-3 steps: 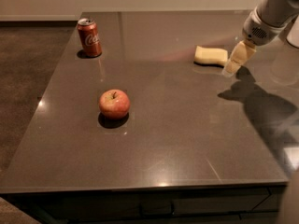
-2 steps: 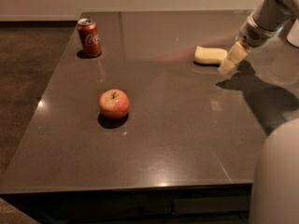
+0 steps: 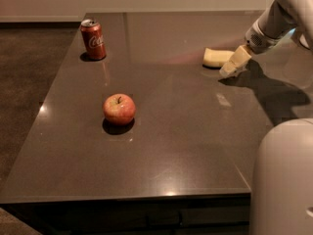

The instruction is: Move sponge near apple

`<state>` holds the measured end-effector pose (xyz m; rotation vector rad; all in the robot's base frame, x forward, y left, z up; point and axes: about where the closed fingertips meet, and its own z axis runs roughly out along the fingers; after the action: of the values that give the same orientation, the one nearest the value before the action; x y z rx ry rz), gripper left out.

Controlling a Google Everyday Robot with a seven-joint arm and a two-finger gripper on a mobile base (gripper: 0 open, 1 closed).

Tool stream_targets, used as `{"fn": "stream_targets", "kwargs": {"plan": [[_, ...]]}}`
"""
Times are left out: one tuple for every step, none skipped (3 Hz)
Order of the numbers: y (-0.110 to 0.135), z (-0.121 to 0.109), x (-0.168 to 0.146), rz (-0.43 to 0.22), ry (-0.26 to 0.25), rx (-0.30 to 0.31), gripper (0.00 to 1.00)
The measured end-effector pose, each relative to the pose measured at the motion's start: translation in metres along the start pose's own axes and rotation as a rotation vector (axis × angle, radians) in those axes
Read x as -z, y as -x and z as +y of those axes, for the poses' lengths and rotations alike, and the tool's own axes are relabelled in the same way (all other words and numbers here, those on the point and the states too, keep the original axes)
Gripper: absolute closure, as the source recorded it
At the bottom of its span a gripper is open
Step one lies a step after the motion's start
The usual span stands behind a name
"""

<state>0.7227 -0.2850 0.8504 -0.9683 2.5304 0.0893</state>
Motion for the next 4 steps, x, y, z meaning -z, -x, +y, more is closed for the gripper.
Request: {"fn": "stream_targets", "kwargs": {"plan": [[0.009, 0.006, -0.01, -0.03, 0.026, -0.036, 0.0], [0.018, 0.009, -0.017, -0.054, 0.038, -0.059, 0.0], [0.026, 0.014, -0.022, -0.071, 0.048, -0.061, 0.16], [0.032, 0.021, -0.024, -0.081, 0.064, -0.044, 0.39]]}}
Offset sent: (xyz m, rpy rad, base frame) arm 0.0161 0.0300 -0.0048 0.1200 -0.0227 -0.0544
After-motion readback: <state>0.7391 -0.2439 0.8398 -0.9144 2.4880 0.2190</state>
